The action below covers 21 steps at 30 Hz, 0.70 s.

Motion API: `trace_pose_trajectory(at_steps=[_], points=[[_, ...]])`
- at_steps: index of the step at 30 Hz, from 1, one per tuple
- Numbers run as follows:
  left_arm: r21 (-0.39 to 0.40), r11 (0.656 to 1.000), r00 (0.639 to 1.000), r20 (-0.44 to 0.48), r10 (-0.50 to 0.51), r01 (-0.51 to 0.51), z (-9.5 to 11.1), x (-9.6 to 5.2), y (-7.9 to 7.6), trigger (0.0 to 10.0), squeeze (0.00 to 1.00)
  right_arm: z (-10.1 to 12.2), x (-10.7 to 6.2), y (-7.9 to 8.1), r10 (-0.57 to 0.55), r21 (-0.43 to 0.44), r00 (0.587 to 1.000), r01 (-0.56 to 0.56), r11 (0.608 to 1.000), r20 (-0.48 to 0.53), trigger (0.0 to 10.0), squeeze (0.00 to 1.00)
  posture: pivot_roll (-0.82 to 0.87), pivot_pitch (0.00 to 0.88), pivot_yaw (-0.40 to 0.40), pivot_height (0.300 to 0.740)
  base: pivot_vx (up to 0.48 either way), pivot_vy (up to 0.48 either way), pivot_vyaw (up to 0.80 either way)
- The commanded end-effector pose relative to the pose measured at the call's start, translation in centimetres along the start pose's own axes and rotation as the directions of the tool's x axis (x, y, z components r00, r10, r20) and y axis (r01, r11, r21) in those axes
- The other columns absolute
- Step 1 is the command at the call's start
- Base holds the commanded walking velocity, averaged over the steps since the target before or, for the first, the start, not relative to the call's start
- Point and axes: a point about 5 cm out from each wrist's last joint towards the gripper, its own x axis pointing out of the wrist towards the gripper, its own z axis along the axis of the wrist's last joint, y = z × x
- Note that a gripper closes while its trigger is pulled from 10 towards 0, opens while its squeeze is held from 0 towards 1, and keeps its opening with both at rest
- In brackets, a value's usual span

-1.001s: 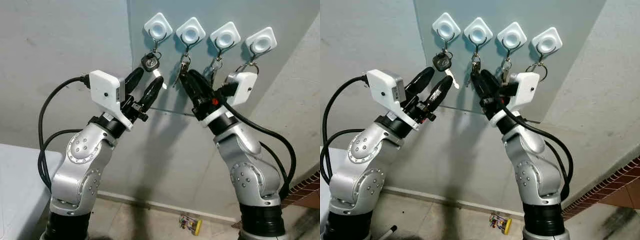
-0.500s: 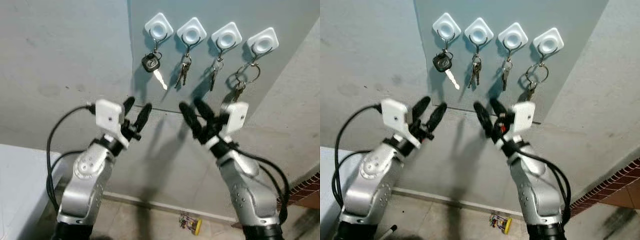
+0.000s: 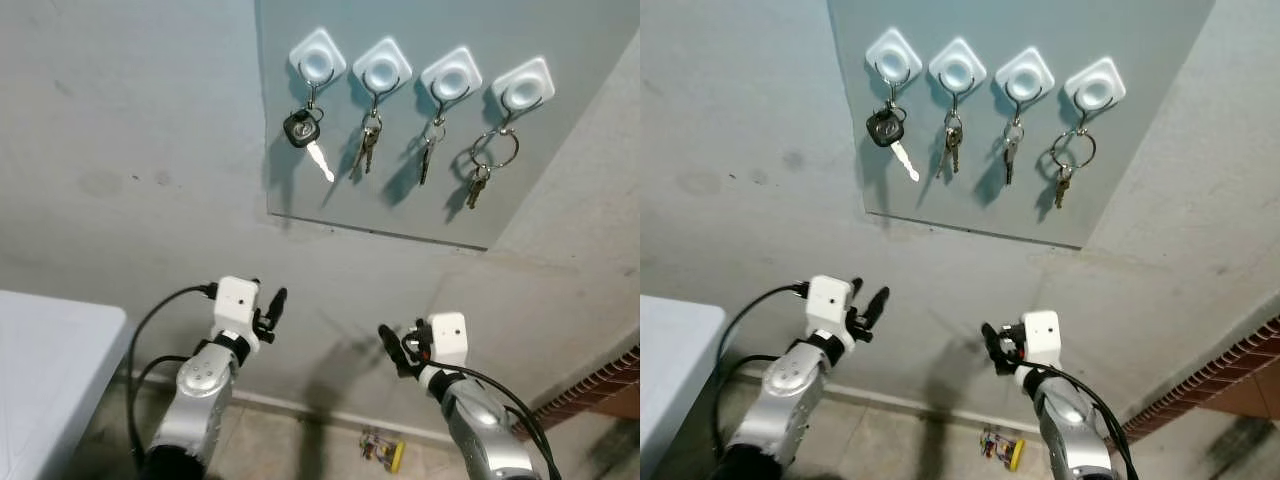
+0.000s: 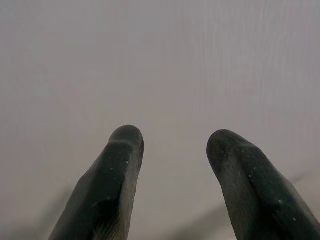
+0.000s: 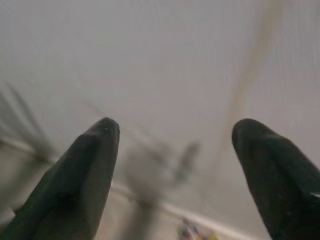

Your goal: Hang keys on a hook

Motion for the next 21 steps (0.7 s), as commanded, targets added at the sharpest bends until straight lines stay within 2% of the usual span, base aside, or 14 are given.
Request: trace_pose_trajectory(at_steps=[1, 2, 4, 6, 7, 9, 11, 12, 13, 14, 15, 17, 21], points=[[0.004, 1.000, 0.997, -0.067, -0.027, 0.027, -2.0, -0.5, -0.2, 10.0, 0.00, -2.3, -0.7, -0.4, -0.041, -0.006, 0.995, 0.040, 0.999, -0.087, 10.0, 1.00, 0.00, 0.058, -0.007, 0.740, 0.000, 0.000, 0.00], [0.004, 1.000, 0.997, -0.067, -0.027, 0.027, -2.0, -0.5, -0.2, 10.0, 0.00, -2.3, -0.7, -0.4, -0.041, -0.006, 0.995, 0.040, 0.999, -0.087, 10.0, 1.00, 0.00, 0.058, -0.007, 0.740, 0.000, 0.000, 0.00], [-0.053, 0.999, 0.988, -0.155, -0.002, -0.006, -4.0, -1.1, -0.2, 10.0, 0.00, -4.2, -1.4, -0.5, -0.064, -0.008, 0.984, 0.063, 0.998, -0.164, 10.0, 1.00, -0.01, 0.057, -0.006, 0.740, 0.000, 0.000, 0.00], [-0.040, 0.999, 0.980, -0.200, -0.004, -0.005, -5.0, -1.5, -0.4, 10.0, 0.00, -5.4, -2.0, -0.6, -0.092, -0.011, 0.971, 0.092, 0.996, -0.220, 10.0, 1.00, -0.01, 0.055, -0.007, 0.740, 0.000, 0.000, 0.00], [-0.011, 1.000, 0.968, -0.251, 0.003, -0.005, -6.1, -2.1, -0.4, 10.0, 0.00, -6.5, -2.5, -0.5, -0.091, -0.016, 0.959, 0.090, 0.996, -0.270, 10.0, 1.00, -0.01, 0.054, -0.005, 0.740, 0.000, 0.000, 0.00], [-0.028, 0.999, 0.954, -0.300, 0.014, -0.023, -7.2, -2.8, -0.4, 10.0, 0.00, -7.4, -3.0, -0.3, -0.095, -0.026, 0.946, 0.091, 0.995, -0.309, 10.0, 1.00, -0.01, 0.054, -0.005, 0.740, 0.000, 0.000, 0.00], [-0.031, 0.997, 0.916, -0.398, 0.052, -0.070, -9.2, -4.4, 0.1, 10.0, 0.00, -8.8, -3.8, -0.1, -0.106, -0.020, 0.924, 0.106, 0.994, -0.368, 10.0, 1.00, -0.02, 0.041, 0.003, 0.740, 0.000, 0.000, 0.00], [-0.031, 0.997, 0.916, -0.398, 0.052, -0.070, -9.2, -4.4, 0.1, 10.0, 0.00, -8.8, -3.8, -0.1, -0.106, -0.020, 0.924, 0.106, 0.994, -0.368, 10.0, 1.00, -0.02, 0.041, 0.003, 0.740, 0.000, 0.000, 0.00], [-0.038, 0.996, 0.908, -0.414, 0.056, -0.079, -9.6, -4.7, 0.2, 10.0, 0.00, -9.0, -4.0, -0.1, -0.108, -0.024, 0.919, 0.107, 0.994, -0.379, 10.0, 1.00, -0.02, 0.041, 0.003, 0.740, 0.000, 0.000, 0.00], [-0.044, 0.994, 0.886, -0.458, 0.071, -0.102, -10.5, -5.6, 0.3, 10.0, 0.00, -9.6, -4.4, 0.0, -0.116, -0.019, 0.908, 0.119, 0.993, -0.402, 10.0, 1.00, -0.02, 0.037, 0.005, 0.740, 0.000, 0.000, 0.00], [-0.044, 0.994, 0.886, -0.458, 0.071, -0.102, -10.5, -5.6, 0.3, 10.0, 0.00, -9.6, -4.4, 0.0, -0.116, -0.019, 0.908, 0.119, 0.993, -0.402, 10.0, 1.00, -0.02, 0.037, 0.005, 0.740, 0.000, 0.000, 0.00], [-0.056, 0.988, 0.836, -0.542, 0.088, -0.141, -12.4, -7.5, 0.4, 10.0, 0.00, -11.3, -5.7, 0.3, -0.120, -0.007, 0.872, 0.133, 0.991, -0.475, 10.0, 1.00, -0.03, 0.028, 0.018, 0.740, 0.000, 0.000, 0.00], [-0.067, 0.984, 0.814, -0.573, 0.098, -0.165, -13.0, -8.2, 0.4, 10.0, 0.00, -12.3, -6.6, 0.7, -0.114, 0.007, 0.851, 0.136, 0.991, -0.513, 10.0, 1.00, -0.04, 0.026, 0.030, 0.740, 0.000, 0.000, 0.00]])
